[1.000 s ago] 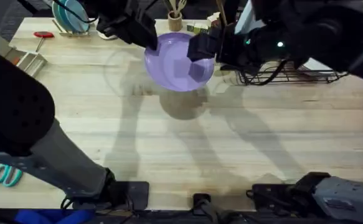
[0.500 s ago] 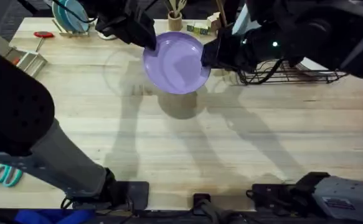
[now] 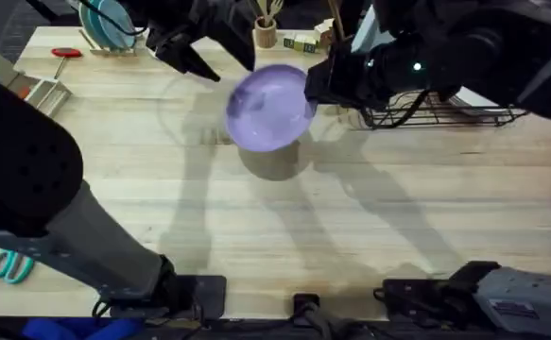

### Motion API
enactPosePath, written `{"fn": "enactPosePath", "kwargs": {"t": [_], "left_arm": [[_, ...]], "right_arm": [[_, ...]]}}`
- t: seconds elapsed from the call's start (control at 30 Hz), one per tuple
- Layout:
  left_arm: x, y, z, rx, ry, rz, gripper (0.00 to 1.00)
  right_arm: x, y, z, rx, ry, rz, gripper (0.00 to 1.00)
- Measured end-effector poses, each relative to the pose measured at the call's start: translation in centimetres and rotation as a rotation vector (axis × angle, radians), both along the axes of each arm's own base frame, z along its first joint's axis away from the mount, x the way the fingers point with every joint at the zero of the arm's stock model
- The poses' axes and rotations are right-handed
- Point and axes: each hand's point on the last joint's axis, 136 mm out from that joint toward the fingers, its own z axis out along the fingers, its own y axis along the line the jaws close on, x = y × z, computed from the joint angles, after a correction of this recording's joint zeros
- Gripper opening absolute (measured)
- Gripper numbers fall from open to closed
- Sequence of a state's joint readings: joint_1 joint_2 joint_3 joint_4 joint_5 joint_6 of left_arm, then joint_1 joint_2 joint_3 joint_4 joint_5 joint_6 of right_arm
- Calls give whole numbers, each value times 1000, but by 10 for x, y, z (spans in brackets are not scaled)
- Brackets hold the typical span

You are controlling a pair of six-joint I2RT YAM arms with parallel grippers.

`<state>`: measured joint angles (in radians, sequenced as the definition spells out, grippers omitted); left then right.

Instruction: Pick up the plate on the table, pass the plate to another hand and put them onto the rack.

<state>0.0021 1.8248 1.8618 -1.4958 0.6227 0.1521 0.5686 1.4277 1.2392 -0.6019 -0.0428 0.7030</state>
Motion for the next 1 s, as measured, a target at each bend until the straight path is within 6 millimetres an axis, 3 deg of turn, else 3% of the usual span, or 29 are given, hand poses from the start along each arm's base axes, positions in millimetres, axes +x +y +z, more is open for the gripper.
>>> {"fn": "enactPosePath", "kwargs": {"t": [0.03,0.07,0.43,0.7,1.0], "left_arm": [[0,-1,0,-4,2,2,951],[0,-1,1,-7,2,2,981],[0,-2,1,-13,2,0,995],[1,2,1,-14,2,11,995],[12,27,15,-16,-40,82,994]], "right_arm": [[0,-1,-1,-5,1,2,29],[-1,-1,-1,-7,1,3,29],[-4,-3,1,-56,-37,79,29],[-29,-19,35,-93,-128,167,29],[-57,-39,68,-208,-297,345,29]]}}
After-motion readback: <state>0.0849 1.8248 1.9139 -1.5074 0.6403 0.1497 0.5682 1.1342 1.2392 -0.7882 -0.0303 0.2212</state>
